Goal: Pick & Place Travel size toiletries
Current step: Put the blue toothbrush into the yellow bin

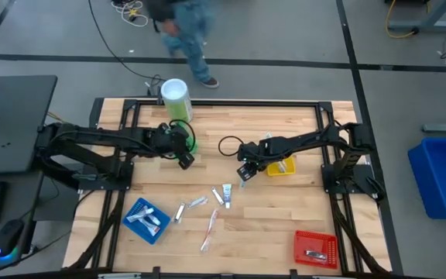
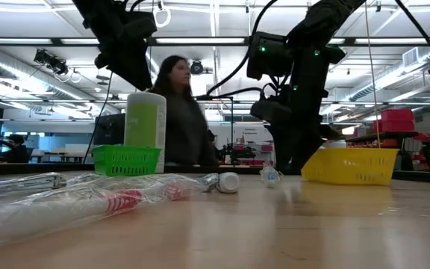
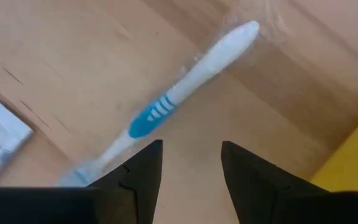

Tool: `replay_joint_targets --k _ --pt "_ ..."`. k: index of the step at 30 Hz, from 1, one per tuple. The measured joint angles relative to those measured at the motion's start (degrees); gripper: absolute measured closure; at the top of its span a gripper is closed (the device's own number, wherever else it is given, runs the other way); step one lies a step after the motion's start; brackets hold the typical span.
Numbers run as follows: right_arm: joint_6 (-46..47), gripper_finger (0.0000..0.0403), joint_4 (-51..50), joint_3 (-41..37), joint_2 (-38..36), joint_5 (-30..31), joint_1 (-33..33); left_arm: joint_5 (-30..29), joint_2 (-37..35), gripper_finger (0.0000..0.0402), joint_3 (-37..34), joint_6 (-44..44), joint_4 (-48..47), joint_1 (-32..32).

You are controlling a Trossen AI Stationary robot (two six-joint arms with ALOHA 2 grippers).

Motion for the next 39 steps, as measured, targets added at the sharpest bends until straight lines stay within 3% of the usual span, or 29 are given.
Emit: replay_joint_targets --k 12,22,26,32,39 --pt "9.4 0.0224 5.5 0.0 0.4 1.7 -1.9 0.0 0.0 0.0259 0.0 0.4 -0.1 0.0" --pt "10.1 0.0244 10.8 0.1 4.3 1.1 -1.9 0.0 0.0 0.0259 0.0 1.3 0.0 0.0" --pt "6.1 0.0267 10.6 0.2 4.8 1.7 -1.8 0.1 0.0 0.0259 0.0 4.2 0.0 0.0" --pt "1.6 0.0332 10.2 0.1 4.9 1.7 -1.5 2.5 0.0 0.0259 0.0 9.2 0.0 -0.9" --pt "-4.7 0.0378 7.6 -0.2 2.0 0.4 -1.4 3.1 0.0 0.0259 -0.8 7.3 1.5 -2.6"
